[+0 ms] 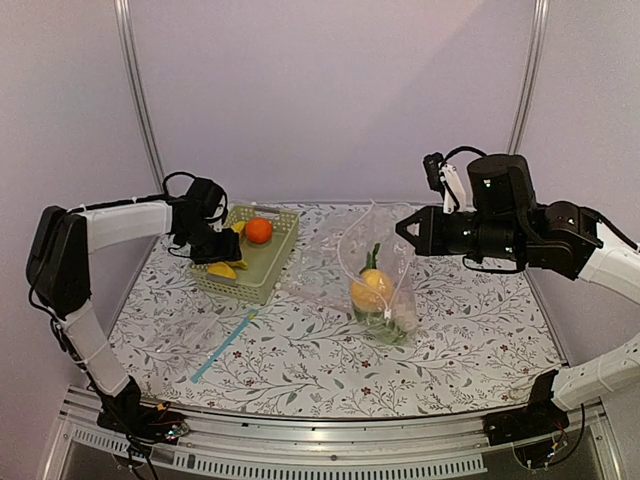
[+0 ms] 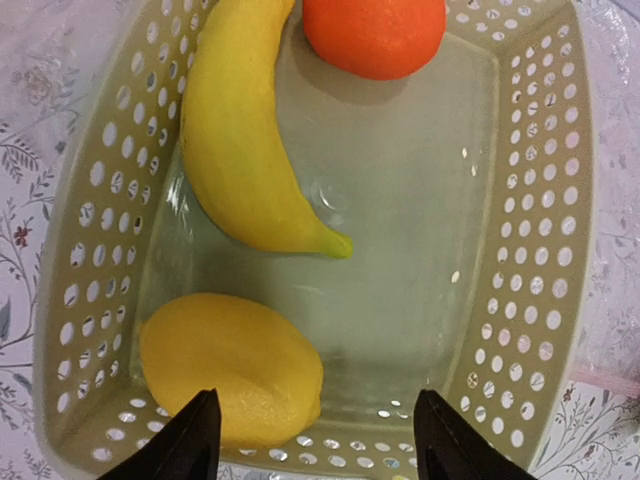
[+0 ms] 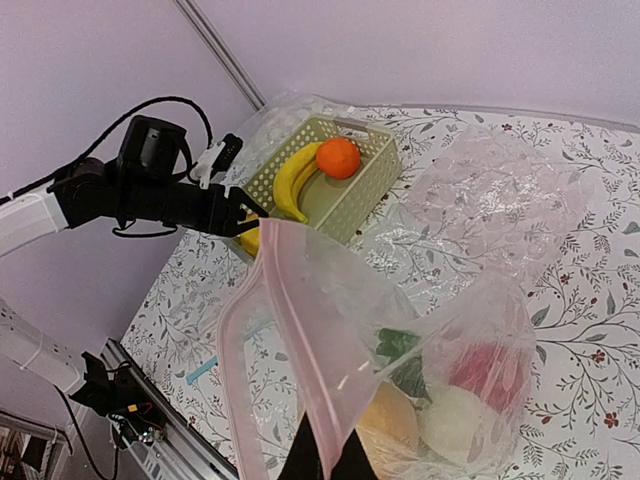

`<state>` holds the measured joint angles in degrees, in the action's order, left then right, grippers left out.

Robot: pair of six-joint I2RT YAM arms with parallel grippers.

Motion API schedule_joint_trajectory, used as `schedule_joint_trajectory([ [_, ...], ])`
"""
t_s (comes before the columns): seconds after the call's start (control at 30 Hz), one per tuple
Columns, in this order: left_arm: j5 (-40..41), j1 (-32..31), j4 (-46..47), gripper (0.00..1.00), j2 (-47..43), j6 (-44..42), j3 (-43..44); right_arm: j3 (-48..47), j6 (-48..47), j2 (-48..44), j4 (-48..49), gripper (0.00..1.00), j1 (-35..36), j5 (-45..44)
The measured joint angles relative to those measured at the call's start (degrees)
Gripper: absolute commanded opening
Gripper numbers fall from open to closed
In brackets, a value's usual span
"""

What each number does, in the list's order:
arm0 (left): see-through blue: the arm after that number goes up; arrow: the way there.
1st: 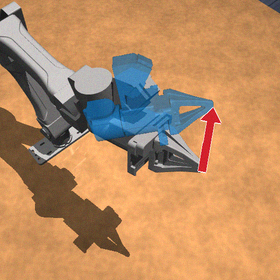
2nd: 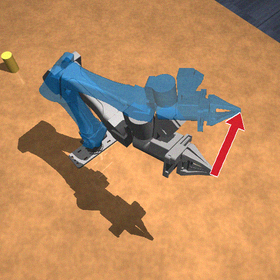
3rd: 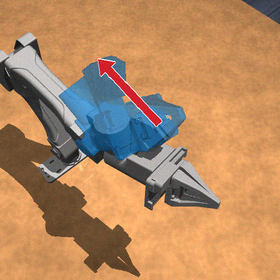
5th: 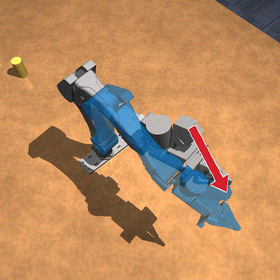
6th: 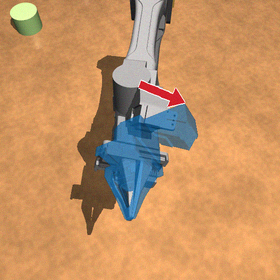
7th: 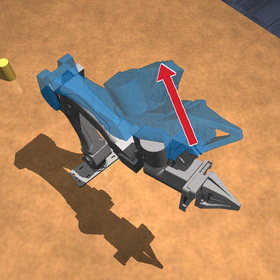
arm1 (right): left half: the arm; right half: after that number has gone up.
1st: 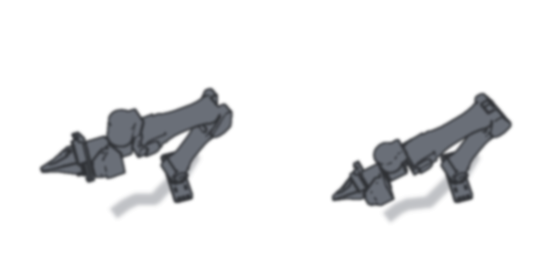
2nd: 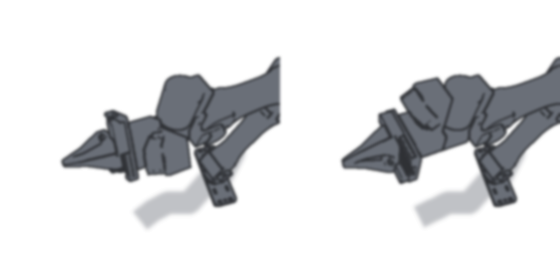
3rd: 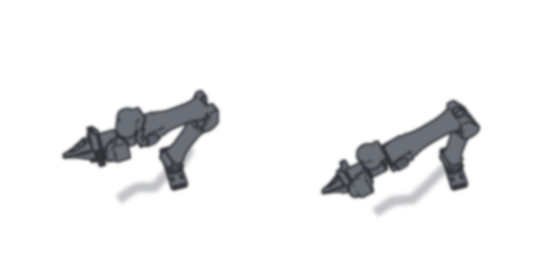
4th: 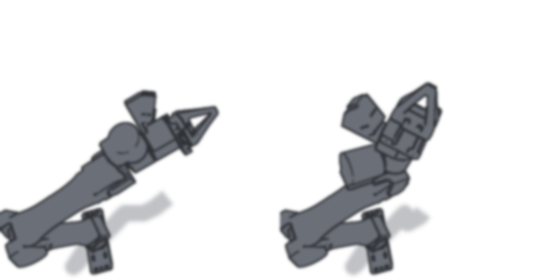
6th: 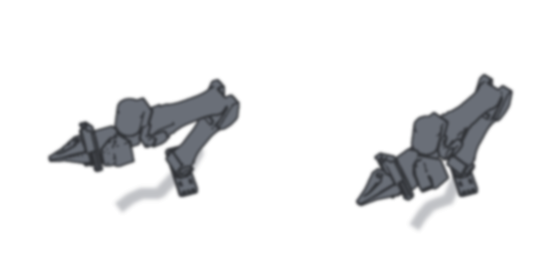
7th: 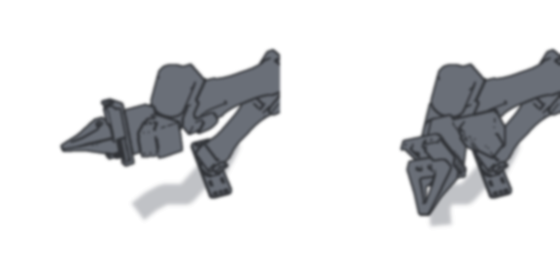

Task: Place the food in the zip-top bag and seal the zipper
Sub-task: Adjust the fake fruit in the bin.

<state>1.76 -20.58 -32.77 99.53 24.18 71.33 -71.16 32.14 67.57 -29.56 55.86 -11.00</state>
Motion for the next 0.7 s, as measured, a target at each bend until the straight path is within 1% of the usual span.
schedule_joint_trajectory([
  [0.3, 3.82, 0.42, -1.31, 0.66, 2.73, -0.17, 2.03, 0.35, 0.04, -0.57, 0.00, 0.00, 0.00, -0.02],
  [0.7, 4.76, 1.97, -1.81, 0.69, 6.03, 0.04, 2.71, 0.55, 0.04, -0.72, 0.00, 0.00, 0.00, -0.04],
])
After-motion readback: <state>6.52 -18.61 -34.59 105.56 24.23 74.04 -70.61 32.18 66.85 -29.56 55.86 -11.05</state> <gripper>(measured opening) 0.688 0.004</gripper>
